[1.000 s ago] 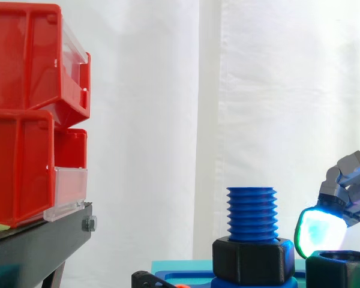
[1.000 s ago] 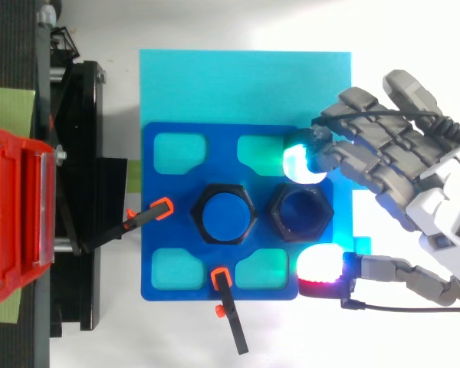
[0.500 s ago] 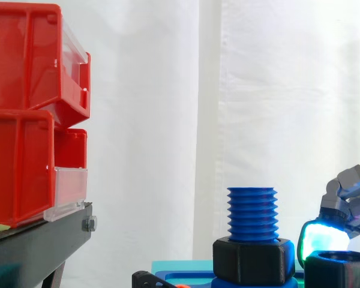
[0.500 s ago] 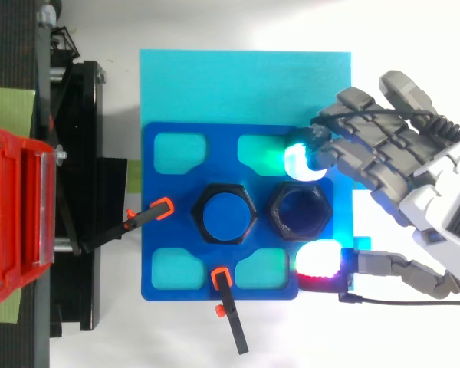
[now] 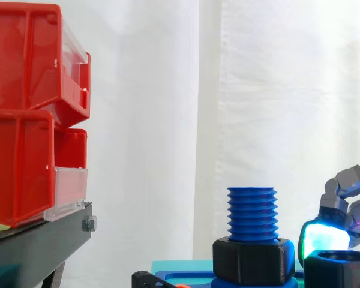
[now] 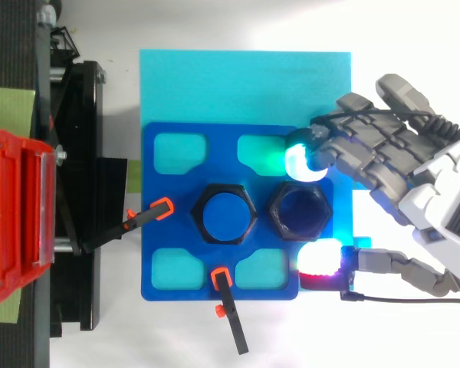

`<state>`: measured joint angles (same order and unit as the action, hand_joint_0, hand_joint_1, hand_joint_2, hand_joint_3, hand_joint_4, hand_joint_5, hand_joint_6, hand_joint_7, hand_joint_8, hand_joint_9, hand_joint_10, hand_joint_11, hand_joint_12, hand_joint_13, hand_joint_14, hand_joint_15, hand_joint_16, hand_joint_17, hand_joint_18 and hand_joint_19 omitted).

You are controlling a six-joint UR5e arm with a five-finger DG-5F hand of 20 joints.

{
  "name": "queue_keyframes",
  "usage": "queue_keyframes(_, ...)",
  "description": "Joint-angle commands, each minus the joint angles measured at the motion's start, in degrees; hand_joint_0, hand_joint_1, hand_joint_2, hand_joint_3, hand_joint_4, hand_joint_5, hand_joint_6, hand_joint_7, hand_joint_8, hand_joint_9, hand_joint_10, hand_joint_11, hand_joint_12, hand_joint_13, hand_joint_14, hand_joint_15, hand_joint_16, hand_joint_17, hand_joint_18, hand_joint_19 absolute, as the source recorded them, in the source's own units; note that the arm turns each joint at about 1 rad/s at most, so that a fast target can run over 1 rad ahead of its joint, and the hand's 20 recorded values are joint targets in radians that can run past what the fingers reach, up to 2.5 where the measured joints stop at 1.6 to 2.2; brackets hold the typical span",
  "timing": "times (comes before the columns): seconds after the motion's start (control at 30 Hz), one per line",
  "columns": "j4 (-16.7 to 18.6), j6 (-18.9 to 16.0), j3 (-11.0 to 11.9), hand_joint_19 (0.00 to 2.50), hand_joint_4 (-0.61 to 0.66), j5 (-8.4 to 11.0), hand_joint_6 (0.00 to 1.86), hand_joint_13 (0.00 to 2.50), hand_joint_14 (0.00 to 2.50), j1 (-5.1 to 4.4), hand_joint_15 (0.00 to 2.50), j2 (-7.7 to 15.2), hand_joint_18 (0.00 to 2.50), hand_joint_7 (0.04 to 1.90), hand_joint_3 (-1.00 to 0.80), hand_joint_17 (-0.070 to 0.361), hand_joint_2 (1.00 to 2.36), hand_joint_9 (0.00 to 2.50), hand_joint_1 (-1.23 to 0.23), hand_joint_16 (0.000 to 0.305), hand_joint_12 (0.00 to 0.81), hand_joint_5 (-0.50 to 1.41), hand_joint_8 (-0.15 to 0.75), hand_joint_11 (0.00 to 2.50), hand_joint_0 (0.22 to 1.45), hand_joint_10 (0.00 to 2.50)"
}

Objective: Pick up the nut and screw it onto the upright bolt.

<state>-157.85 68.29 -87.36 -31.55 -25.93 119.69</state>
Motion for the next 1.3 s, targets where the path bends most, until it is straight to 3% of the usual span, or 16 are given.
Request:
queue_keyframes(0.0, -0.01, 0.0, 0.0, 0.0, 0.26, -0.17, 0.5, 0.41, 0.0, 0.0, 0.0, -0.07, 0.16, 1.24, -0.5, 0.081, 1.0, 0.59, -0.68, 0.036, 0.321, -0.16, 0.307, 0.43, 0.55, 0.01)
queue_keyframes(0.37, -0.01, -0.09, 0.18, 0.0, 0.24, -0.44, 0.51, 0.45, 0.0, 0.0, 0.0, -0.07, 0.2, 1.25, -0.5, 0.079, 1.0, 0.65, -0.63, 0.035, 0.316, -0.15, 0.307, 0.45, 0.57, 0.01)
queue_keyframes(0.6, -2.73, -0.88, 2.46, 0.0, 0.24, -0.44, 0.51, 0.46, 0.0, 0.26, 0.01, -0.07, 0.21, 1.26, -0.5, 0.078, 1.0, 0.66, -0.63, 0.035, 0.314, -0.14, 0.306, 0.45, 0.57, 0.01)
queue_keyframes(0.77, -11.08, -4.48, 5.54, 0.0, 0.24, -0.61, 0.51, 0.47, 0.0, 0.61, 0.01, -0.07, 0.21, 1.26, -0.5, 0.078, 1.0, 0.66, -0.63, 0.035, 0.315, -0.14, 0.308, 0.46, 0.57, 0.01)
queue_keyframes(0.8, -11.08, -4.48, 5.54, 0.0, 0.25, -0.61, 0.51, 0.47, 0.0, 0.61, 0.01, -0.07, 0.21, 1.25, -0.5, 0.078, 1.0, 0.66, -0.63, 0.035, 0.314, -0.14, 0.308, 0.45, 0.57, 0.01)
queue_keyframes(0.87, -16.44, -8.96, 7.56, 0.0, 0.24, -0.88, 0.51, 0.47, 0.0, 0.79, 0.01, -0.07, 0.21, 1.26, -0.5, 0.078, 1.0, 0.66, -0.63, 0.035, 0.315, -0.14, 0.307, 0.45, 0.57, 0.01)
queue_keyframes(0.93, -17.32, -9.67, 7.91, 0.0, 0.24, -0.97, 0.51, 0.47, 0.0, 0.79, 0.02, -0.07, 0.21, 1.26, -0.5, 0.078, 1.0, 0.66, -0.63, 0.035, 0.314, -0.14, 0.306, 0.45, 0.57, 0.01)
queue_keyframes(1.07, -21.98, -14.59, 10.46, 0.0, 0.24, -1.84, 0.51, 0.47, 0.0, 1.23, 0.02, -0.07, 0.22, 1.26, -0.5, 0.078, 1.0, 0.66, -0.63, 0.035, 0.314, -0.14, 0.305, 0.45, 0.57, 0.01)
queue_keyframes(1.1, -24.79, -16.0, 12.04, 0.0, 0.23, -2.55, 0.51, 0.47, 0.0, 1.4, 0.01, -0.07, 0.22, 1.26, -0.5, 0.078, 1.0, 0.66, -0.63, 0.035, 0.315, -0.14, 0.306, 0.45, 0.57, 0.01)
queue_keyframes(1.27, -30.33, -18.02, 14.94, 0.0, 0.24, -3.69, 0.51, 0.47, 0.0, 1.93, 0.01, -0.25, 0.22, 1.26, -0.5, 0.078, 1.0, 0.67, -0.63, 0.035, 0.314, -0.14, 0.306, 0.45, 0.57, 0.01)
